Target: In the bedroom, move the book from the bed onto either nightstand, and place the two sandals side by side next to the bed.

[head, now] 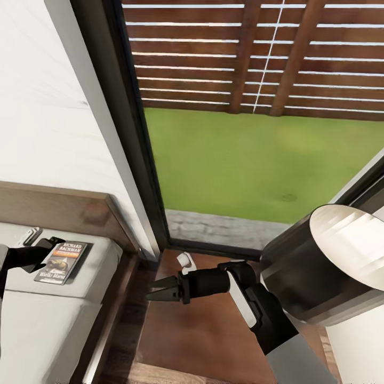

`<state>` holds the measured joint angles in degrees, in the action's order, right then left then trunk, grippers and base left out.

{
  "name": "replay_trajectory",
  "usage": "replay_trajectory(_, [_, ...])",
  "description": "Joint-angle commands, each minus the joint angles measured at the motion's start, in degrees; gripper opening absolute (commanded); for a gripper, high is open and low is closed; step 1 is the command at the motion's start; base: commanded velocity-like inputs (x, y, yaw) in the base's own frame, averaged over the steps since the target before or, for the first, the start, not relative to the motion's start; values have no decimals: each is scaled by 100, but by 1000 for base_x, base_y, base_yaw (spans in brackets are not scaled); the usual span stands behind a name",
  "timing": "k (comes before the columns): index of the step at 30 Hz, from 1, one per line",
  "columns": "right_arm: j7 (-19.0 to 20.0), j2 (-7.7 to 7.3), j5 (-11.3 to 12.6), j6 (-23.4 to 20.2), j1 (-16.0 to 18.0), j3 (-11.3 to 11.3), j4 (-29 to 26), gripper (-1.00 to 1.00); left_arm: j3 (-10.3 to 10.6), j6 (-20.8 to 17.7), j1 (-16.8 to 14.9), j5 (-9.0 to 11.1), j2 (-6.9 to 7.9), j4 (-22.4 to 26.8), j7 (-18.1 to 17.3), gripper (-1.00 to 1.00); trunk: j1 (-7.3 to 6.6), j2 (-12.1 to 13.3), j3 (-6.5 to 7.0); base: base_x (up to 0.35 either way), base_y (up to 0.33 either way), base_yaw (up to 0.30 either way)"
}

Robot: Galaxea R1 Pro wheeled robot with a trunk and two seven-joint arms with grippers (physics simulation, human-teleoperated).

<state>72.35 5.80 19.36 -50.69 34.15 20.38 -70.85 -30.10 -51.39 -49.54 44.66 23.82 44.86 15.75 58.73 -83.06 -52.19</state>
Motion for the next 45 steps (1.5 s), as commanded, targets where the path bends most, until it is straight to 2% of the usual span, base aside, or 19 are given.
replay_trajectory(1, [-1,0,24,-37,4,4,1,100,-7,-20,-3,60,-1,5,52,100,0,-2,-13,0,0,0])
replay_trajectory(9, [-4,6,21,-37,4,7,3,100,-8,-25,-3,66,24,78,58,100,0,-2,-74,0,0,0])
replay_trajectory(13, [-6,7,16,-37,4,8,9,100,3,-29,-3,77,24,373,67,100,0,-2,-79,0,0,0])
replay_trajectory(29, [-1,9,15,-37,4,9,10,100,-12,-27,-3,73,30,406,69,100,0,-2,-80,0,0,0])
replay_trajectory(37, [-6,9,15,-37,4,9,10,100,-19,11,-3,40,140,450,43,100,0,-2,-80,0,0,0])
replay_trajectory(45, [-4,9,15,-37,4,10,10,100,14,-16,-3,56,126,953,55,100,0,-2,-80,0,0,0])
